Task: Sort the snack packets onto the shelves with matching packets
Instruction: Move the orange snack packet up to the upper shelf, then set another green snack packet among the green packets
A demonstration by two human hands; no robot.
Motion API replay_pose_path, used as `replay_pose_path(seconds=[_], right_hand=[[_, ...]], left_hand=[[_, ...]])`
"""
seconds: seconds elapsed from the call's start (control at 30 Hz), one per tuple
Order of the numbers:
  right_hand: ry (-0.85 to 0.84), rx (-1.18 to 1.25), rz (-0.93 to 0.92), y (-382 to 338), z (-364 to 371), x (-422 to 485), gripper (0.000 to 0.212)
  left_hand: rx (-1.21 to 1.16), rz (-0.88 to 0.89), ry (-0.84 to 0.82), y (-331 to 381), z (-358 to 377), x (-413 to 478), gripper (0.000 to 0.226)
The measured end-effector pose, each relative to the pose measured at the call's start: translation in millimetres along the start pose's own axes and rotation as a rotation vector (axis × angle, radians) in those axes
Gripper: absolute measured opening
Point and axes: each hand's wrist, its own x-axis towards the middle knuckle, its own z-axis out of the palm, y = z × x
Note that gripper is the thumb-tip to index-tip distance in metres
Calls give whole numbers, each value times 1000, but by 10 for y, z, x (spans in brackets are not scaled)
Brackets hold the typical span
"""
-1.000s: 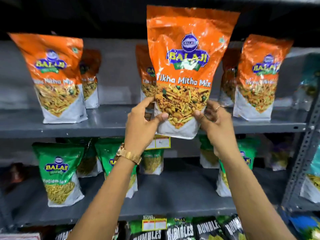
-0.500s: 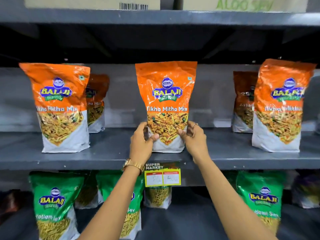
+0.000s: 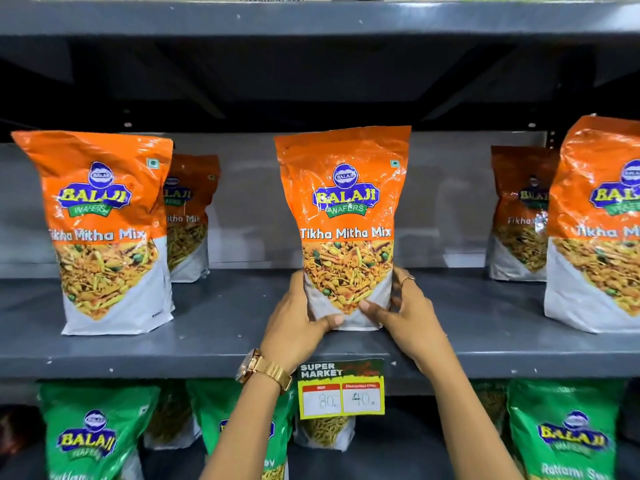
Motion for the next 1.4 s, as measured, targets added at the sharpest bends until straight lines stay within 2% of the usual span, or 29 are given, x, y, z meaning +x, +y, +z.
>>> replay_pose_path(seconds=[0.13, 0.33, 0.4, 0.5, 0.57, 0.63, 0.7, 0.77, 0.83, 0.93, 1.03, 1.1, 1.17, 1.2, 1.27, 1.33, 1.4], right_hand=[[3, 49, 16, -42, -18, -22, 62], [-6, 22, 15, -73, -4, -25, 63], [0, -15, 1, -86, -3, -31, 62], [23, -84, -43, -167, -7, -48, 68], [62, -81, -56, -250, 20, -110, 65], [178, -33, -46, -296, 91, -260, 66], [355, 59, -111, -323, 209, -537, 57], [515, 143, -240, -308, 378, -872, 39], [569, 150, -324, -170, 586, -1197, 27], [420, 163, -241, 189, 921, -1605, 17], [182, 193, 65, 688, 1327, -1856, 11], [47, 159, 302, 1039, 1596, -1908, 25], [-80, 129, 511, 1288, 1827, -1899, 51], [-146, 117, 589, 1358, 1917, -1886, 62], [-228, 123, 662, 1485, 2078, -1866, 76], [-239, 198, 666, 1536, 2181, -1823, 86], [-235, 337, 645, 1568, 2214, -1769, 77]], left_hand=[[-3, 14, 7, -4, -7, -9, 80], [135, 26, 35, 42, 54, -14, 91], [84, 32, 73, 71, 47, -34, 98], [-119, 38, 182, 121, -6, -92, 108], [-300, 91, 277, 129, -40, -160, 94], [-423, 165, 374, 109, -50, -289, 67], [-409, 256, 484, 46, -35, -512, 46], [-336, 320, 570, -102, 20, -777, 35], [-285, 339, 623, -360, 103, -1057, 31], [-277, 210, 658, -857, 268, -1417, 34], [-353, -113, 696, -1435, 380, -1654, 46], [-347, -334, 622, -1800, 382, -1741, 71], [-322, -506, 457, -2120, 368, -1786, 109], [-329, -567, 358, -2231, 357, -1801, 115], [-386, -598, 204, -2385, 340, -1797, 91], [-408, -558, 144, -2508, 321, -1749, 76], [-381, -555, 135, -2591, 314, -1684, 69]])
